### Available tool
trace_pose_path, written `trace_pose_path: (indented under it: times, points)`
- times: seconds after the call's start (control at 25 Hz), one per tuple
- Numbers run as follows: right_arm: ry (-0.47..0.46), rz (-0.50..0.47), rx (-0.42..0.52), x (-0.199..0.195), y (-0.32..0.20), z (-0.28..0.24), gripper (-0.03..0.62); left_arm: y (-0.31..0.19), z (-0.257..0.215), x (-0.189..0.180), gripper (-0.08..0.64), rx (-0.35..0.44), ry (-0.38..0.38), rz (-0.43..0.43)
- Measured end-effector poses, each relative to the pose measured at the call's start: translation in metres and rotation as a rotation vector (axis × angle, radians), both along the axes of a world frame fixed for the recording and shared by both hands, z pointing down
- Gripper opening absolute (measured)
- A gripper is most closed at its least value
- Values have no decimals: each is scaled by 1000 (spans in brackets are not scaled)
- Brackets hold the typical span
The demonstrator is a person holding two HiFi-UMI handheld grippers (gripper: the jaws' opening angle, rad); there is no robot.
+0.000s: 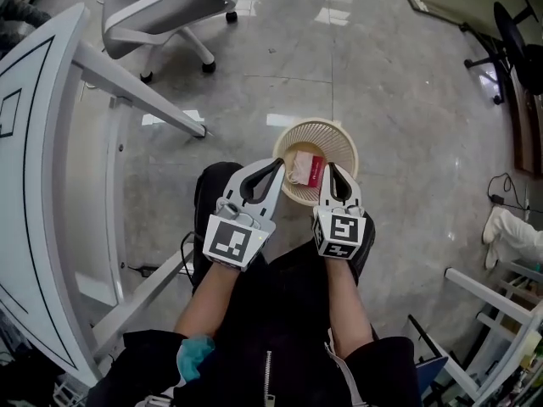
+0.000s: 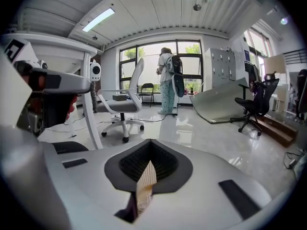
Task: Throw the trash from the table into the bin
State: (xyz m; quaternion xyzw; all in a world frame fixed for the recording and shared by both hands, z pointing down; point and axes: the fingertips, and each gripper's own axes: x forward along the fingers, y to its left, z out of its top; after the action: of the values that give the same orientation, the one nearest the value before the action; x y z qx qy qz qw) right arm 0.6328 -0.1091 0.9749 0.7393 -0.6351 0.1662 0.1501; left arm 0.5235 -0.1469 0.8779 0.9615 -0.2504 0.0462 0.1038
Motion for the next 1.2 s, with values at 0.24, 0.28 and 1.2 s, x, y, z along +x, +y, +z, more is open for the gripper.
trace_pose_path:
  times: [0.24, 0.28, 1.2]
  points:
    - [-19, -10, 11, -11, 5, -87, 9, 7, -76, -3, 6, 4, -16, 10]
    - [-22, -13, 14, -13, 5, -105, 9, 8, -92, -2, 6, 1, -18, 13]
    - [-11, -22, 169, -90, 25, -543, 9, 25, -462, -37, 6, 13, -12, 90]
